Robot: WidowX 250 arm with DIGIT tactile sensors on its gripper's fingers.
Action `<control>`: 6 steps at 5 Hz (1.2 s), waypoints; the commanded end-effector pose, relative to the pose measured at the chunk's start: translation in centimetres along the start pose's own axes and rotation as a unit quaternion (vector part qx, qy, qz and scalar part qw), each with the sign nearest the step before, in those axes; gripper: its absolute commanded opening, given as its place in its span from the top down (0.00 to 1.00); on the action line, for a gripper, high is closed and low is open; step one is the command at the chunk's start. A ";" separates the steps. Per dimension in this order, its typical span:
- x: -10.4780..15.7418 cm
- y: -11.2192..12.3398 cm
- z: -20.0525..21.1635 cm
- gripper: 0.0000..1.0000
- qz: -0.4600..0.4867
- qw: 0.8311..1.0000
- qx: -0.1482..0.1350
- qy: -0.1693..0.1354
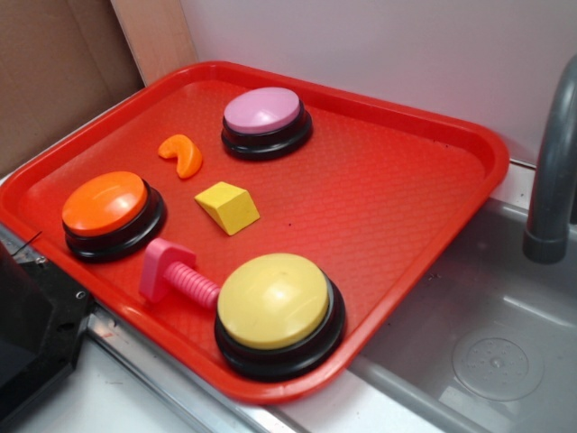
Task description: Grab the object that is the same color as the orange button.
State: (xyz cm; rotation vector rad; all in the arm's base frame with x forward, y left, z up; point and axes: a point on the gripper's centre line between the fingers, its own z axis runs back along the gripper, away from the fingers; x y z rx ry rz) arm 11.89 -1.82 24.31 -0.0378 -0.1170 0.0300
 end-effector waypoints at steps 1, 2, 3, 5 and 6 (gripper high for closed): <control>0.0 0.0 0.0 0.00 0.000 1.000 0.000 0.000; 0.3 0.5 -2.4 0.00 0.093 0.995 0.009 -0.022; 1.1 1.2 -4.7 0.00 0.171 0.985 0.014 -0.034; 4.6 2.8 -10.4 0.00 0.273 0.956 0.047 -0.100; 6.8 3.4 -13.1 0.00 0.295 0.948 0.041 -0.107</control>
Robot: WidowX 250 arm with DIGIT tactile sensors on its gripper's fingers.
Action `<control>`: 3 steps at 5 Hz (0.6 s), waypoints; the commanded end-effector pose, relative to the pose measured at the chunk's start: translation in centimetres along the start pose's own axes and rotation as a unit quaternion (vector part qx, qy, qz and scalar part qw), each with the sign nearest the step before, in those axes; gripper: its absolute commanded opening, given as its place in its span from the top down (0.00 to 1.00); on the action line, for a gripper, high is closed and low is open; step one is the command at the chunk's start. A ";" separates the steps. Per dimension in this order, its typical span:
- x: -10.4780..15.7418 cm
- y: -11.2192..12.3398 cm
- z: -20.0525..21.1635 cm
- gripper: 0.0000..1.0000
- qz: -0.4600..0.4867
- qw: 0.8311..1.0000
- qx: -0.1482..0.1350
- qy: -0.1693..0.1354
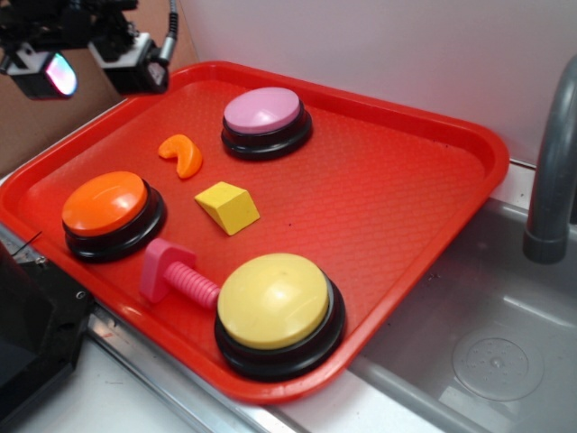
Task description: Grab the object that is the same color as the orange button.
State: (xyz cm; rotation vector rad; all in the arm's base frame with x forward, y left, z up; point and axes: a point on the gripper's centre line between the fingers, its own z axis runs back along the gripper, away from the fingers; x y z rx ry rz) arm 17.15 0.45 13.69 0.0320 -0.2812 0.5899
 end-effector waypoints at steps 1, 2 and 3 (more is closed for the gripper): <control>3.2 -1.2 -5.1 0.00 0.025 0.999 0.017 -0.029; 4.1 -1.2 -7.6 0.00 0.029 0.999 0.015 -0.018; 4.2 -1.0 -9.3 0.00 0.012 1.000 -0.002 0.001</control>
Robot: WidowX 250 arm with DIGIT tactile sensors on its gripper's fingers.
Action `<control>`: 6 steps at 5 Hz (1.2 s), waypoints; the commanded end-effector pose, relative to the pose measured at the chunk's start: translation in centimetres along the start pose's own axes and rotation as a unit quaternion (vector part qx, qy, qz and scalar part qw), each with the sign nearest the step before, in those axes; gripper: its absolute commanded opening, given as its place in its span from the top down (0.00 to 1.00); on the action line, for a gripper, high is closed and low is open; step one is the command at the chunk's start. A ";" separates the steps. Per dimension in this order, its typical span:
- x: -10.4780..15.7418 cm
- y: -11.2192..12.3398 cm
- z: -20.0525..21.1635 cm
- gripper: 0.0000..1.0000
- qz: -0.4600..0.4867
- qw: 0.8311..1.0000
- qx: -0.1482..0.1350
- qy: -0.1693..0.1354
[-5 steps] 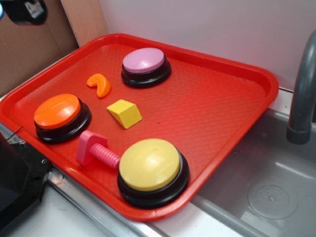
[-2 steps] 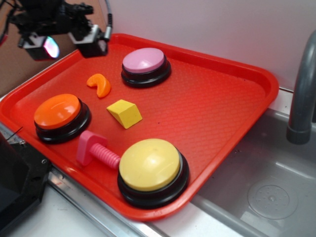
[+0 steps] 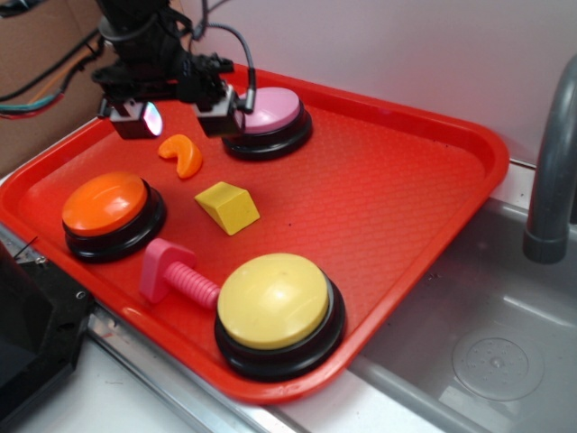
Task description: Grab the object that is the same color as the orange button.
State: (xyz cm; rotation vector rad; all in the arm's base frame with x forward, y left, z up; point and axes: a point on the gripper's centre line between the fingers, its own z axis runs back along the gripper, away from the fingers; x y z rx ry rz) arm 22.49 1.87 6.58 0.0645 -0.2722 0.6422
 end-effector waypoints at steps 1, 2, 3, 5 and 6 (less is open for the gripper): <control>1.3 0.7 -2.0 0.00 -0.009 1.000 -0.020 -0.007; 1.3 1.1 -3.3 0.00 -0.005 1.000 -0.011 -0.010; 1.4 1.6 -4.1 0.00 0.005 1.000 -0.010 -0.015; 2.0 2.2 -5.2 0.00 0.017 1.000 -0.023 0.011; 2.0 2.1 -5.1 0.63 0.018 0.999 -0.029 0.012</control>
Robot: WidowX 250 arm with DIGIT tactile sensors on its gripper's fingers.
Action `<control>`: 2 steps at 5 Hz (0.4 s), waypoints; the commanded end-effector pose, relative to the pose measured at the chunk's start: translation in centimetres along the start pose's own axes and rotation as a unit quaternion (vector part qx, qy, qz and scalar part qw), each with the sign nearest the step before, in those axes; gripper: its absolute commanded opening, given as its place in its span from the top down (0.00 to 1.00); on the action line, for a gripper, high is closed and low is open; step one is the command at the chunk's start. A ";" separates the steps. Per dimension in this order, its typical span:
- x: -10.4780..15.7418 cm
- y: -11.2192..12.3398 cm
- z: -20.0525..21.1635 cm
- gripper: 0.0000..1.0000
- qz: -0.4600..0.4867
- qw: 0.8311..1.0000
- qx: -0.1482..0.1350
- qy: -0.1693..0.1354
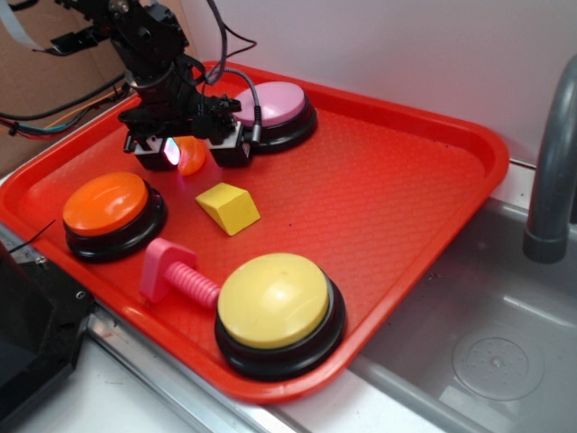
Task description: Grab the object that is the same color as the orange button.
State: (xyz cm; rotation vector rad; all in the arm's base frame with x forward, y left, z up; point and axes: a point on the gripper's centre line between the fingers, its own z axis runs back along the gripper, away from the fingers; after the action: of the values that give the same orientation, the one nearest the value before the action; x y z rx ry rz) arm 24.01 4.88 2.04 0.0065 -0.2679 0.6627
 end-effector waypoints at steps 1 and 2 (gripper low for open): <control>0.2 0.6 -0.1 1.00 0.008 1.000 -0.004 0.000; 0.2 0.6 0.0 1.00 0.010 1.000 -0.005 -0.001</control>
State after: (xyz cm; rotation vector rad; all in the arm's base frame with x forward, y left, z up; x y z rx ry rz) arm 23.83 5.08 2.03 -0.0051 -0.2710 0.6775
